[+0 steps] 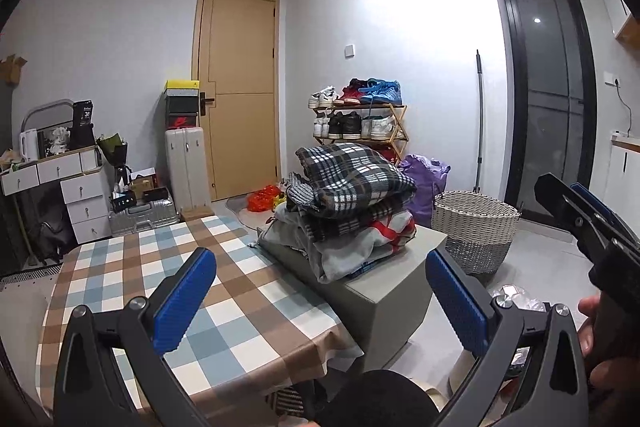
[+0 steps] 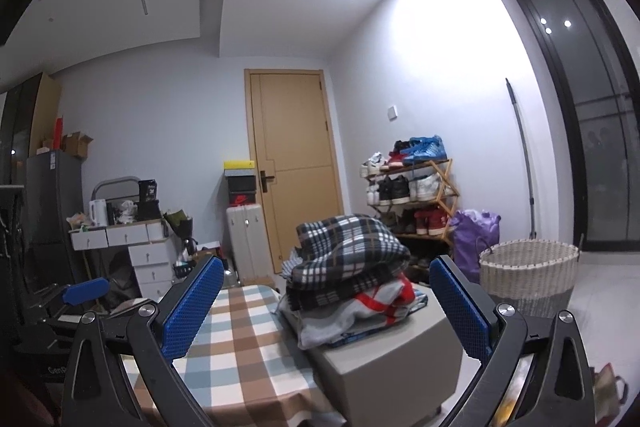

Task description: Fold large clothes

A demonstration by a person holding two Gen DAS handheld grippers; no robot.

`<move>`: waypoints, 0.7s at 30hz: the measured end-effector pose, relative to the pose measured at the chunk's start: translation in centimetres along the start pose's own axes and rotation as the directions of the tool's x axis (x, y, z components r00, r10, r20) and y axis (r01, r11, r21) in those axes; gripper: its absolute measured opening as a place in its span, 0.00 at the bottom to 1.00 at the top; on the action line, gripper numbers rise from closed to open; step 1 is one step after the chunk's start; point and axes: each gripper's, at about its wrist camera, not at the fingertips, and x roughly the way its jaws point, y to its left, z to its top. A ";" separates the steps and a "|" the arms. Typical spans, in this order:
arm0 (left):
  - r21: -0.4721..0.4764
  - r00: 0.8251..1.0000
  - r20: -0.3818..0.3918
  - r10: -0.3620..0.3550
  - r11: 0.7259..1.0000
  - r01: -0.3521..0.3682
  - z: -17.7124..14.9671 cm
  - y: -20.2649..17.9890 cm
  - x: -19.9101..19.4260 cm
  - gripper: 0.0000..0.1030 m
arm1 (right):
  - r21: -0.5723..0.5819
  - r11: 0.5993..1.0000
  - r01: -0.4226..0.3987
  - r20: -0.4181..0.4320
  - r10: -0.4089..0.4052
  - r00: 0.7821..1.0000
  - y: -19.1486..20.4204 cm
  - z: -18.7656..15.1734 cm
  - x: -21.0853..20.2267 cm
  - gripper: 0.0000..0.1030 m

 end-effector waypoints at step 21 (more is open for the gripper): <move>0.021 1.000 -0.020 -0.020 1.000 0.021 -0.1 -0.3 0.0 0.99 | 0.003 1.000 -0.003 -0.003 0.003 1.000 -0.1 0.0 -0.2 1.00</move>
